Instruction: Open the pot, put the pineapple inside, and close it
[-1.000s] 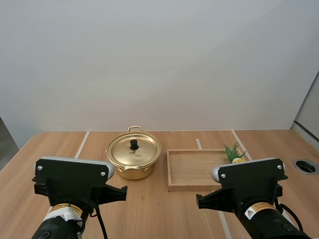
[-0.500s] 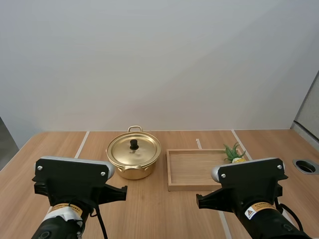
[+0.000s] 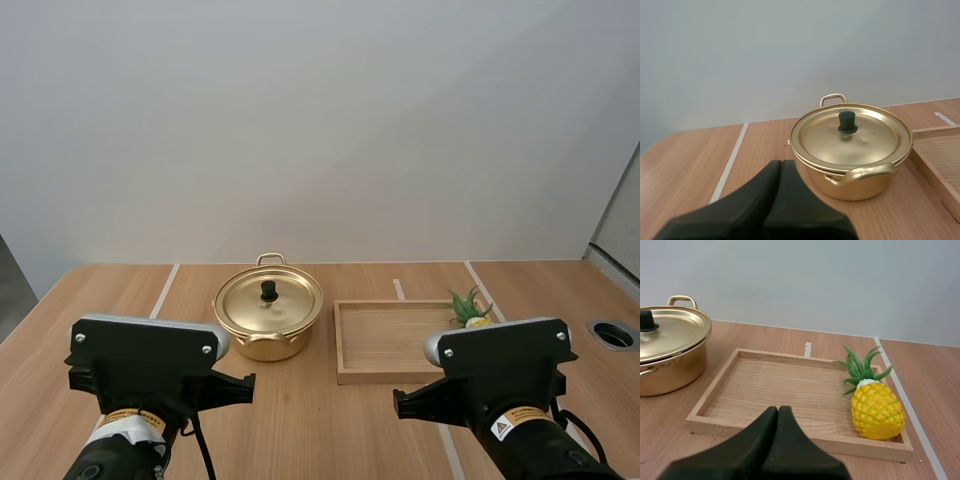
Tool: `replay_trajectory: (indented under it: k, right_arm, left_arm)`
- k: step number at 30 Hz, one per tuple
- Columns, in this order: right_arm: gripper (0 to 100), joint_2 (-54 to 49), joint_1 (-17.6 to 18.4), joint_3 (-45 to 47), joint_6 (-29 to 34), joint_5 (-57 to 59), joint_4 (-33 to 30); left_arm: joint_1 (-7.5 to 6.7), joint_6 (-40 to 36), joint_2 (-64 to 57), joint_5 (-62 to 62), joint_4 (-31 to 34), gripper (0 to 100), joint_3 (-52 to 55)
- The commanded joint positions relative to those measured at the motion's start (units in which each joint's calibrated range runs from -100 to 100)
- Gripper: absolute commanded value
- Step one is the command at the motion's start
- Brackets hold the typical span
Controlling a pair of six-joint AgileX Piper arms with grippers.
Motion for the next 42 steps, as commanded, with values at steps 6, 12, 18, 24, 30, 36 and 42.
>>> replay_trajectory:
  k: [6,12,18,24,30,36,42]
  right_arm:
    - [0,-0.34,-0.14,0.00,-0.15,-1.11,2.10]
    - [0,-0.34,-0.14,0.00,-0.15,-3.74,2.01]
    - [0,-0.34,-0.14,0.00,-0.15,-24.16,4.56]
    - [0,-0.34,-0.14,-1.52,-0.15,-37.56,9.35]
    - [0,-0.34,-0.14,-12.37,-0.15,-37.77,9.43]
    - [0,-0.34,-0.14,-20.08,-1.42,-36.34,1.34]
    - [0,0.23,-0.14,-22.74,-1.72,-31.73,-3.85]
  left_arm:
    - [-0.19,-0.60,-0.35,-0.59,-0.19,0,0.15]
    - [-0.19,-0.60,-0.35,-1.09,-2.23,0,0.15]
    - [-0.19,-0.60,-0.35,-20.62,-3.00,0,0.15]
    - [-0.19,-0.51,-0.35,-49.68,-2.60,0,0.15]
    - [-0.19,-0.13,-0.35,-50.97,-2.19,0,-7.07]
    - [-0.19,-0.57,-0.35,-49.41,-1.08,0,-15.38]
    - [-0.19,-0.19,3.67,-33.46,-1.08,0,-21.60]
